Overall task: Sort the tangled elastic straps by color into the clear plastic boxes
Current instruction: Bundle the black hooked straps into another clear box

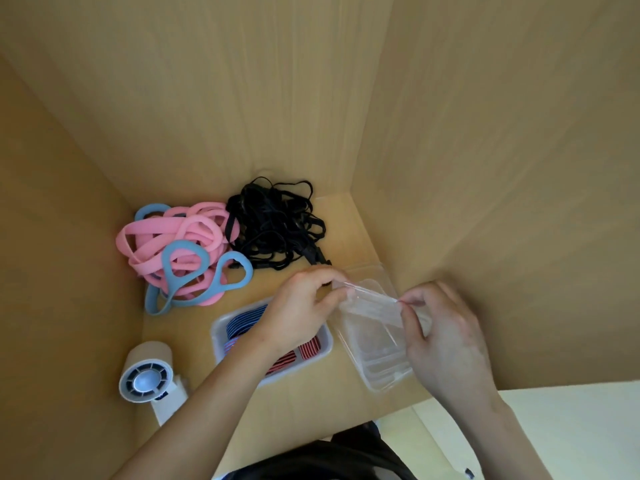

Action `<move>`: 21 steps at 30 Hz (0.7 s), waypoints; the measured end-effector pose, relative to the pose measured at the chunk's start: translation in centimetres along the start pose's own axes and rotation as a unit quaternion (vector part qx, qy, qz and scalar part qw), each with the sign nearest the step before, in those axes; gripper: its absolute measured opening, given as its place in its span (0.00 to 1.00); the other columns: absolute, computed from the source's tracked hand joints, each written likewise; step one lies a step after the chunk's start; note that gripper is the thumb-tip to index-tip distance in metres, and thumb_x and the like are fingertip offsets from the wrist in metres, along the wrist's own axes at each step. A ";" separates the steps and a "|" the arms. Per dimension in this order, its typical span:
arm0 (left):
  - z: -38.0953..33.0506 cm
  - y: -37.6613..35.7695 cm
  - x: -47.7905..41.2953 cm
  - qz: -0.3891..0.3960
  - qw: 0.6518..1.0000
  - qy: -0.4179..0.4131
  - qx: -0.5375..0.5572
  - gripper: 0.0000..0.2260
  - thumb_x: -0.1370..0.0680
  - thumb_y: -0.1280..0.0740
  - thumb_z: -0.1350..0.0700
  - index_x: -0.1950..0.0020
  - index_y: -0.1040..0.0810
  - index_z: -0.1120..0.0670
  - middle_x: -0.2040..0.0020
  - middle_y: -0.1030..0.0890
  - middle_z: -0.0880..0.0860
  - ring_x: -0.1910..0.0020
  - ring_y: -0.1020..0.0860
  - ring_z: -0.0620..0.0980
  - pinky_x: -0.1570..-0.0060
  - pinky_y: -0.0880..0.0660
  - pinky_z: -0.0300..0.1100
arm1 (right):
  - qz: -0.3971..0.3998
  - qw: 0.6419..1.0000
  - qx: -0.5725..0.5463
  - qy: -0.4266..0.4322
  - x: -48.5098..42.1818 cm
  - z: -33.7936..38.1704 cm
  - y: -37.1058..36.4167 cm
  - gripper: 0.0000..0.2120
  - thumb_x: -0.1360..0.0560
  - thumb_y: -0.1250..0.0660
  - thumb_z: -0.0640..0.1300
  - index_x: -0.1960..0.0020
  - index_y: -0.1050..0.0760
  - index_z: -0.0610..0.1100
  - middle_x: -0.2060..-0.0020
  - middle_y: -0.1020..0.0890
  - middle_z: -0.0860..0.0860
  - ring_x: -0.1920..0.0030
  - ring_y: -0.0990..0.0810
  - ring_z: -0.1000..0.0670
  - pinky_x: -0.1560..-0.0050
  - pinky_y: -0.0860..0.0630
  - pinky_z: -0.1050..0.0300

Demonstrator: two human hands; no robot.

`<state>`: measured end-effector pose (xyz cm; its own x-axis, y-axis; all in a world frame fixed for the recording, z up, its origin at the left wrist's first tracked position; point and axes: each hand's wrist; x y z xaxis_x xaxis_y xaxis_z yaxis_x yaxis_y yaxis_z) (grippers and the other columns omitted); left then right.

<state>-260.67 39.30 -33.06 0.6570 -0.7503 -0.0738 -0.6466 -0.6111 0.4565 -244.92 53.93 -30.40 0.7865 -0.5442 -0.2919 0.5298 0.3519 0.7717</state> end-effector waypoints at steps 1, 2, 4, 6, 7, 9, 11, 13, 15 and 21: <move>-0.1 0.4 0.3 -0.008 1.000 0.010 0.011 0.03 0.20 0.30 0.51 0.53 0.17 0.46 0.52 0.16 0.43 0.60 0.20 0.38 0.58 0.24 0.35 | -0.006 1.000 -0.002 0.006 -0.3 0.0 0.0 0.04 0.24 0.30 0.40 0.54 0.23 0.47 0.58 0.22 0.56 0.56 0.23 0.53 0.54 0.30 0.65; -0.2 0.8 0.7 -0.018 0.999 0.024 0.023 0.04 0.21 0.29 0.51 0.55 0.17 0.45 0.55 0.15 0.43 0.59 0.18 0.44 0.56 0.21 0.43 | -0.011 1.000 -0.010 0.005 -0.5 0.1 0.0 0.03 0.24 0.29 0.43 0.54 0.23 0.48 0.58 0.22 0.57 0.56 0.23 0.53 0.53 0.29 0.64; -0.3 1.7 1.7 -0.044 0.996 0.044 0.057 0.06 0.22 0.28 0.53 0.59 0.17 0.45 0.59 0.15 0.43 0.59 0.17 0.47 0.54 0.21 0.44 | -0.017 0.999 -0.047 -0.011 -1.1 0.1 0.0 0.03 0.24 0.28 0.46 0.52 0.22 0.49 0.56 0.20 0.58 0.54 0.22 0.56 0.52 0.30 0.69; -0.3 2.9 2.8 -0.068 0.992 0.054 0.090 0.07 0.23 0.26 0.56 0.60 0.16 0.46 0.60 0.14 0.45 0.58 0.16 0.45 0.53 0.21 0.40 | -0.014 0.996 -0.091 -0.012 -1.6 0.3 0.0 0.04 0.23 0.29 0.44 0.50 0.22 0.52 0.54 0.19 0.60 0.52 0.21 0.58 0.51 0.29 0.70; -0.3 3.6 3.4 -0.078 0.990 0.059 0.099 0.07 0.23 0.26 0.57 0.61 0.16 0.47 0.60 0.14 0.46 0.58 0.16 0.46 0.53 0.20 0.39 | -0.009 0.994 -0.110 -0.010 -1.7 0.5 -0.1 0.07 0.23 0.30 0.43 0.50 0.22 0.55 0.54 0.19 0.61 0.51 0.20 0.58 0.51 0.28 0.70; 0.1 4.8 4.5 -0.101 0.986 0.073 0.115 0.07 0.24 0.26 0.59 0.61 0.16 0.51 0.60 0.14 0.49 0.59 0.16 0.47 0.54 0.21 0.37 | 0.005 0.988 -0.152 -0.022 -2.1 0.9 -0.5 0.10 0.22 0.31 0.43 0.50 0.23 0.58 0.53 0.19 0.63 0.51 0.20 0.58 0.53 0.27 0.71; 0.8 5.8 5.6 -0.131 0.975 0.101 0.149 0.06 0.24 0.26 0.59 0.62 0.16 0.55 0.62 0.14 0.53 0.62 0.16 0.49 0.56 0.21 0.36 | 0.026 0.978 -0.203 -0.046 -2.4 1.5 -1.4 0.10 0.22 0.30 0.42 0.51 0.21 0.58 0.54 0.18 0.61 0.54 0.19 0.56 0.55 0.25 0.70; 1.3 6.6 6.8 -0.168 0.957 0.135 0.194 0.05 0.26 0.26 0.58 0.61 0.16 0.56 0.64 0.15 0.55 0.66 0.16 0.51 0.61 0.20 0.37 | 0.054 0.968 -0.236 -0.061 -2.7 2.2 -2.6 0.11 0.24 0.27 0.40 0.52 0.20 0.57 0.58 0.17 0.57 0.58 0.19 0.54 0.58 0.24 0.66; 2.0 7.1 7.8 -0.210 0.943 0.162 0.202 0.05 0.26 0.25 0.61 0.61 0.15 0.54 0.66 0.16 0.54 0.68 0.17 0.48 0.64 0.21 0.35 | 0.088 0.960 -0.258 -0.071 -3.0 2.8 -3.8 0.12 0.26 0.26 0.37 0.54 0.20 0.55 0.60 0.17 0.54 0.61 0.19 0.53 0.60 0.25 0.66; 4.1 7.4 10.4 -0.259 0.933 0.202 0.143 0.12 0.20 0.34 0.67 0.50 0.17 0.51 0.65 0.17 0.46 0.66 0.21 0.42 0.62 0.22 0.37 | 0.161 0.933 -0.299 -0.122 -2.6 3.7 -7.8 0.07 0.25 0.27 0.36 0.56 0.18 0.48 0.62 0.16 0.55 0.63 0.19 0.56 0.61 0.25 0.68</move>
<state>-260.21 25.94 -34.08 0.9656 -0.2137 0.1479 -0.2400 -0.9517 0.1917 -252.25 49.81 -33.59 0.8783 -0.4688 0.0937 0.4185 0.8487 0.3235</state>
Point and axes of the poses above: each hand's wrist, its own x-axis away from the middle knuckle, its own y-axis out of the back of the hand, z = x × y
